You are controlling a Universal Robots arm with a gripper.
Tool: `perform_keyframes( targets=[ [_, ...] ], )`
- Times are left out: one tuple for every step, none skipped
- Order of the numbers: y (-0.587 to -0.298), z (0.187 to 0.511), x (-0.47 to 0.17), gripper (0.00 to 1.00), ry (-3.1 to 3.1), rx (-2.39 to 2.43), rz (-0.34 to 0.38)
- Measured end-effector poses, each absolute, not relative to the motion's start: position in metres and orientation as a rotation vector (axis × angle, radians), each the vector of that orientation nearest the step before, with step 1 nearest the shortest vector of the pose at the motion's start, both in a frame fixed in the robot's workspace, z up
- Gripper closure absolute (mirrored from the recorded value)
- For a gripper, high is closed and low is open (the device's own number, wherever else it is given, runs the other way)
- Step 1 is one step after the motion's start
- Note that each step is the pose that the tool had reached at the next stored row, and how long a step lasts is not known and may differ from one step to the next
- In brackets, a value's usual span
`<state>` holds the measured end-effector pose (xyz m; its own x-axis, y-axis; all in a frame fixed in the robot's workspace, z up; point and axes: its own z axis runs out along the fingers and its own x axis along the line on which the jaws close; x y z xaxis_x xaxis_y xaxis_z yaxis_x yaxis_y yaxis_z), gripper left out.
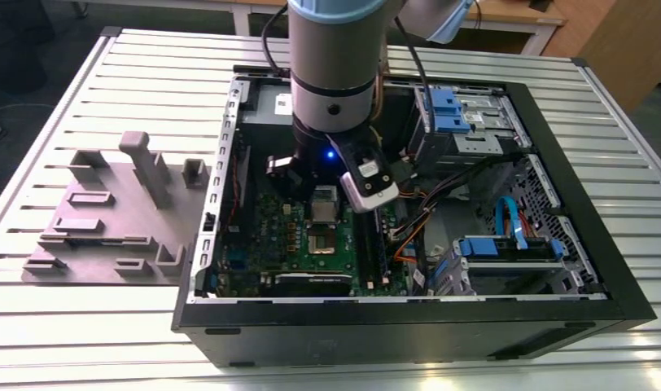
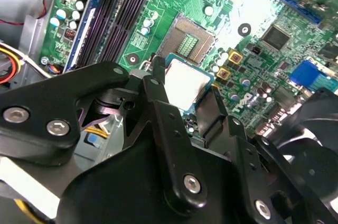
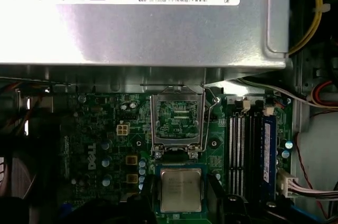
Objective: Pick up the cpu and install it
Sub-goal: 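Place the cpu into insertion slot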
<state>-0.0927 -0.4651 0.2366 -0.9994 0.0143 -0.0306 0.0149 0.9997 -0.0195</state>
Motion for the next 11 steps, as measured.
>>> perform_keyframes(
  targets=[
    [-0.4651,0.2349,-0.0928,0.53,3.111,0.023,-0.031],
    [-0.4651,0.2337,-0.0928,0.53,3.111,0.023,-0.031],
    [-0.4651,0.2331,-0.0928,0.53,3.111,0.023,-0.031],
    [-0.4652,0.233,-0.0929,0.53,3.111,0.023,-0.029],
    [-0.4652,0.2327,-0.0929,0.53,3.111,0.023,-0.026],
    [-0.4651,0.2323,-0.0929,0.53,3.111,0.023,-0.023],
    [-0.4651,0.232,-0.0929,0.53,3.111,0.023,-0.022],
    [-0.4651,0.2318,-0.0928,0.53,3.111,0.023,-0.02],
    [-0.4652,0.2317,-0.0928,0.53,3.111,0.023,-0.017],
    [-0.4651,0.2316,-0.0929,0.53,3.111,0.023,-0.013],
    [-0.4652,0.2315,-0.0928,0.53,3.111,0.023,-0.01]
  ],
)
